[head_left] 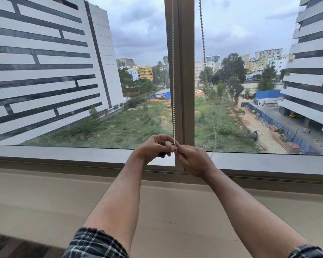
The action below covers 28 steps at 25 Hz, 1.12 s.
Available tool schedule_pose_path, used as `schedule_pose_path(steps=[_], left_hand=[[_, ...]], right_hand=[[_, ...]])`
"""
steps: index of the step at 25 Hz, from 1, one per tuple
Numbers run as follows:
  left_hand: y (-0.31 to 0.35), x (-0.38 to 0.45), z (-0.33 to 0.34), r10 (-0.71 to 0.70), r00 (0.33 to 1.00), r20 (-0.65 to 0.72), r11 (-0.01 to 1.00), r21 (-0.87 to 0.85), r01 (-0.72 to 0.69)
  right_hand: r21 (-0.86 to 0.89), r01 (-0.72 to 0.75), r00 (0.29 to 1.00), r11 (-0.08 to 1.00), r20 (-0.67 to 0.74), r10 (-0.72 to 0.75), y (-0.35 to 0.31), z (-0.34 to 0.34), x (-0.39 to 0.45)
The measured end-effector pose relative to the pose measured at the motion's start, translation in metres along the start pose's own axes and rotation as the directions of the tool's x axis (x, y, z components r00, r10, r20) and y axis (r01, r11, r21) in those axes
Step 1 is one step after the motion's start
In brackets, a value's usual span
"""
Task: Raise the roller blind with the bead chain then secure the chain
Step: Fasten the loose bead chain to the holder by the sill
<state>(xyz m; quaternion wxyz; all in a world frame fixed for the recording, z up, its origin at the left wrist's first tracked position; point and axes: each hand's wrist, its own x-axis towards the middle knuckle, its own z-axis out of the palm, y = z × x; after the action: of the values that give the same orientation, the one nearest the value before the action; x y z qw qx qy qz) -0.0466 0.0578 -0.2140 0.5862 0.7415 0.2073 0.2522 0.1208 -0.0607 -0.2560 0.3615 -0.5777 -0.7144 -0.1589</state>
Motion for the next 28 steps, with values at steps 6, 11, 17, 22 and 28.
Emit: schedule_pose_path(steps=[6,11,17,22,28], left_hand=[[-0.002,-0.001,0.004,0.028,0.999,0.045,0.997,-0.076,-0.024],[-0.001,0.001,0.002,0.011,0.99,0.141,0.999,-0.053,-0.003],[0.005,0.0,0.008,0.003,0.976,0.216,0.999,-0.054,0.009],[0.0,0.0,0.012,0.058,0.994,0.094,0.991,-0.129,-0.046],[-0.011,0.001,0.021,0.092,0.987,-0.13,0.957,-0.263,-0.124]], right_hand=[[0.277,-0.173,0.983,0.945,0.104,0.149,0.005,-0.005,-0.002],[0.47,-0.277,0.958,0.838,0.2,0.205,0.009,-0.005,-0.002],[0.628,-0.371,0.927,0.684,0.299,0.228,0.009,-0.008,0.006],[0.535,-0.302,0.953,0.789,0.17,0.249,0.015,-0.008,0.003],[0.244,-0.162,0.981,0.956,-0.065,0.183,0.004,-0.002,-0.003]])
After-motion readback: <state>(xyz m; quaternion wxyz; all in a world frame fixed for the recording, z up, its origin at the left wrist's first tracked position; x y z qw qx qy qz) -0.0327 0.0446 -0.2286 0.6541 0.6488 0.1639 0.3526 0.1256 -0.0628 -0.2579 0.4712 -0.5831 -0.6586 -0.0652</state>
